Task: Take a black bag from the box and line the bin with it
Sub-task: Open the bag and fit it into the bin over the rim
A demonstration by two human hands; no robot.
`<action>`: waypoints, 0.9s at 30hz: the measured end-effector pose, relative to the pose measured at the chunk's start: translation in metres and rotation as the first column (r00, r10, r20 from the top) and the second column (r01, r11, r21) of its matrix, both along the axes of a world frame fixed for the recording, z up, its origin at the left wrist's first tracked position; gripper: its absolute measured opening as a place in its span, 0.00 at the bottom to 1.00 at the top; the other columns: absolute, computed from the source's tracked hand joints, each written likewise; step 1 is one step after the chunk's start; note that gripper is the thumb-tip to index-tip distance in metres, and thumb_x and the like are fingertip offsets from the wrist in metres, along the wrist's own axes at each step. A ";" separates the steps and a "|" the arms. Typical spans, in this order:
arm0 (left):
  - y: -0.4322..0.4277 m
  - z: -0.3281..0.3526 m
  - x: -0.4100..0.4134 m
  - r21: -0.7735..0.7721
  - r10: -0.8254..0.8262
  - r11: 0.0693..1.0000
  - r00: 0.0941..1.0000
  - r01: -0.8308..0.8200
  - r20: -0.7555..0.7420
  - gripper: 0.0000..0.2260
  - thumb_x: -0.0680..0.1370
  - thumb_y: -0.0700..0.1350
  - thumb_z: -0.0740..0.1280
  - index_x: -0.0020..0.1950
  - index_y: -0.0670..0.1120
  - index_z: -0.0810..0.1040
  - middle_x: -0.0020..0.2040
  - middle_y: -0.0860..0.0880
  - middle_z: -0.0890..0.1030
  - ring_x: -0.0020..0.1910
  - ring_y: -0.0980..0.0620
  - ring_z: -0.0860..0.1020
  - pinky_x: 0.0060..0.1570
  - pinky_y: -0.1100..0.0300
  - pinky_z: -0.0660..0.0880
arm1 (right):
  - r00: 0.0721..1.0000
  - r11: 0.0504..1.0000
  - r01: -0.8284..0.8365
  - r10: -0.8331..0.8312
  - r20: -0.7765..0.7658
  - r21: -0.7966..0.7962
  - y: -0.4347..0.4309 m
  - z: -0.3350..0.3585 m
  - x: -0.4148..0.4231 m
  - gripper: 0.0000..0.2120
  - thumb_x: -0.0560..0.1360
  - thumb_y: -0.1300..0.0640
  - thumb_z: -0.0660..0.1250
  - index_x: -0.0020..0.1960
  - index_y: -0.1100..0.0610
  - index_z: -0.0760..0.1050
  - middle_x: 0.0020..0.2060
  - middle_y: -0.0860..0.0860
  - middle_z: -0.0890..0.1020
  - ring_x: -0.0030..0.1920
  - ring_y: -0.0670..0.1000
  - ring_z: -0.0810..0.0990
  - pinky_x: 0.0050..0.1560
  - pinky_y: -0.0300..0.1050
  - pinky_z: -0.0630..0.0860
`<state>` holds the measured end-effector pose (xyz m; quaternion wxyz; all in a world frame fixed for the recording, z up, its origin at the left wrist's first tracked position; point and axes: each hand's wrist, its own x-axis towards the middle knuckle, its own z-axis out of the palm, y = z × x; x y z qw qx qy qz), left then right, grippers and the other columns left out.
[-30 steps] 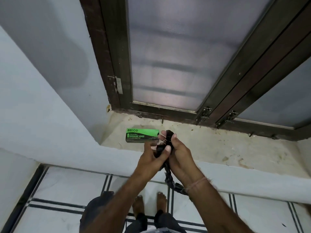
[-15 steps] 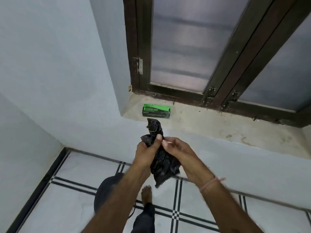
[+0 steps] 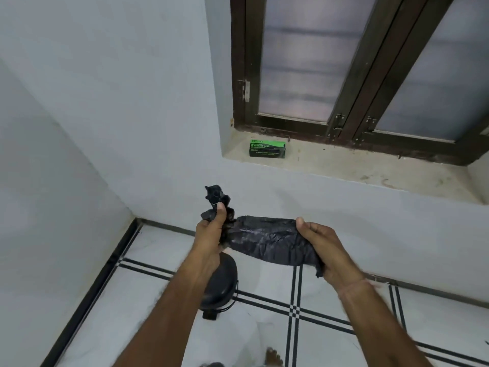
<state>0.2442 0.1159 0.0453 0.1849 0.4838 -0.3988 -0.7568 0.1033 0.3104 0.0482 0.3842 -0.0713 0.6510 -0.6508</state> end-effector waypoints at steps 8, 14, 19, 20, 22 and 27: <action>-0.075 -0.008 0.122 0.104 0.211 0.974 0.973 -0.202 -0.089 0.18 0.79 0.46 0.73 0.65 0.38 0.79 0.57 0.41 0.86 0.53 0.46 0.85 0.48 0.50 0.83 | 0.993 0.993 0.118 -0.118 0.024 0.021 -0.047 -0.016 0.085 0.21 0.79 0.50 0.71 0.52 0.70 0.81 0.45 0.64 0.88 0.43 0.58 0.88 0.41 0.43 0.83; -0.134 -0.017 0.207 0.054 0.250 0.967 0.966 -0.247 -0.061 0.21 0.77 0.50 0.76 0.64 0.40 0.79 0.55 0.43 0.86 0.52 0.46 0.85 0.44 0.52 0.83 | 0.974 0.970 0.225 -0.226 -0.005 0.095 -0.096 -0.045 0.160 0.27 0.75 0.46 0.75 0.50 0.73 0.80 0.47 0.72 0.85 0.40 0.60 0.82 0.39 0.47 0.81; -0.155 -0.017 0.247 0.030 0.195 0.980 0.981 -0.194 -0.016 0.18 0.77 0.59 0.72 0.55 0.44 0.80 0.51 0.47 0.86 0.50 0.49 0.84 0.42 0.53 0.81 | 0.964 0.950 0.266 -0.267 -0.018 0.162 -0.114 -0.061 0.198 0.21 0.75 0.46 0.76 0.40 0.67 0.81 0.39 0.65 0.79 0.43 0.61 0.72 0.39 0.46 0.67; -0.159 -0.017 0.253 0.030 0.192 0.981 0.981 -0.191 -0.016 0.19 0.78 0.59 0.72 0.58 0.44 0.80 0.53 0.46 0.85 0.51 0.49 0.83 0.43 0.53 0.81 | 0.961 0.945 0.275 -0.274 -0.028 0.176 -0.117 -0.060 0.204 0.20 0.76 0.48 0.76 0.40 0.67 0.80 0.38 0.65 0.79 0.42 0.61 0.72 0.40 0.47 0.68; -0.167 -0.018 0.262 0.055 0.194 0.980 0.980 -0.191 -0.042 0.21 0.78 0.55 0.73 0.64 0.43 0.79 0.57 0.45 0.85 0.54 0.47 0.83 0.48 0.51 0.81 | 0.961 0.941 0.278 -0.272 -0.056 0.194 -0.117 -0.061 0.209 0.20 0.76 0.49 0.75 0.41 0.68 0.79 0.37 0.65 0.80 0.41 0.61 0.73 0.41 0.49 0.70; -0.171 -0.016 0.275 0.050 0.073 0.996 0.993 -0.068 -0.097 0.11 0.80 0.44 0.73 0.59 0.39 0.82 0.52 0.42 0.87 0.49 0.44 0.85 0.37 0.55 0.82 | 0.959 0.916 0.281 -0.259 -0.113 0.285 -0.114 -0.058 0.210 0.15 0.81 0.55 0.70 0.43 0.67 0.81 0.33 0.60 0.79 0.28 0.53 0.72 0.27 0.41 0.68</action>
